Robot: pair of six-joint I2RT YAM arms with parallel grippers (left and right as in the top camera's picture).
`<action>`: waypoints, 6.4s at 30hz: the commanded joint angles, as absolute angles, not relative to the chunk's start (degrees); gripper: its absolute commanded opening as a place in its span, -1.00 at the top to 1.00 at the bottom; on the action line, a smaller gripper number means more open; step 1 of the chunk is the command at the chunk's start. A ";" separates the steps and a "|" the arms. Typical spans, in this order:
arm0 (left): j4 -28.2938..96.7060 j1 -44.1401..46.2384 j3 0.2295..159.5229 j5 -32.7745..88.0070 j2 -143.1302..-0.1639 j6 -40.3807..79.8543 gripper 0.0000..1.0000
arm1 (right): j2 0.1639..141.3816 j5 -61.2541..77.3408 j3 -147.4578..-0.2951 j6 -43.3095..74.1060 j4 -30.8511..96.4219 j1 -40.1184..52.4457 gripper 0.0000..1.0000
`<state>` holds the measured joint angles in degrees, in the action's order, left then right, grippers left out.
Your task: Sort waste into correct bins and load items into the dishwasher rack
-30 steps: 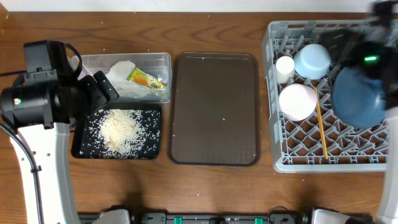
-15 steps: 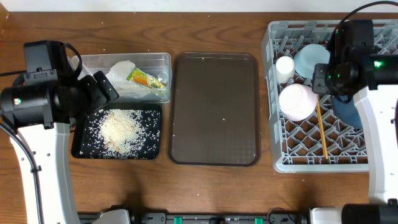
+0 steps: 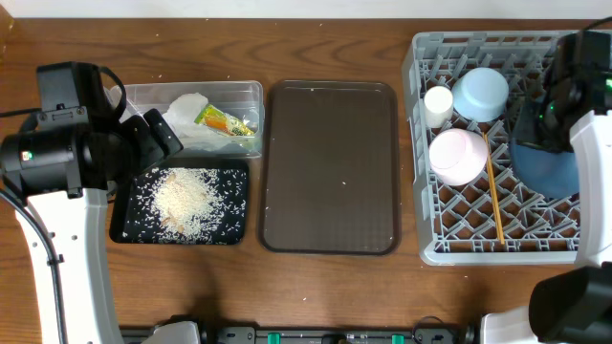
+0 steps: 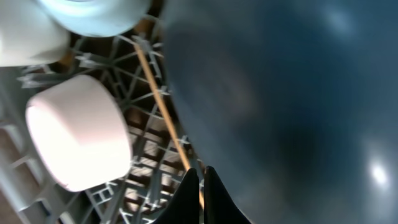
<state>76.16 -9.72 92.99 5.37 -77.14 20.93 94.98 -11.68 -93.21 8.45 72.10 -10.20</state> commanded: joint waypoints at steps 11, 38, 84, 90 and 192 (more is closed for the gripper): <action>76.25 -9.96 93.06 4.45 -77.47 20.60 -0.93 | 96.55 -12.62 -92.97 7.62 71.13 -17.76 0.96; 76.25 -9.96 93.06 4.45 -77.47 20.60 -0.93 | 96.55 7.77 -92.79 3.68 70.85 -18.33 0.88; 76.25 -9.96 93.06 4.45 -77.47 20.60 -0.93 | 96.68 32.71 -92.68 -5.87 73.06 -1.85 -0.99; 76.25 -9.96 93.06 4.45 -77.47 20.60 -0.93 | 94.30 29.61 -92.68 -5.87 73.06 -1.67 -0.99; 76.25 -9.96 93.06 4.45 -77.47 20.60 -0.93 | 0.27 -11.68 -0.32 8.56 2.68 4.43 -0.98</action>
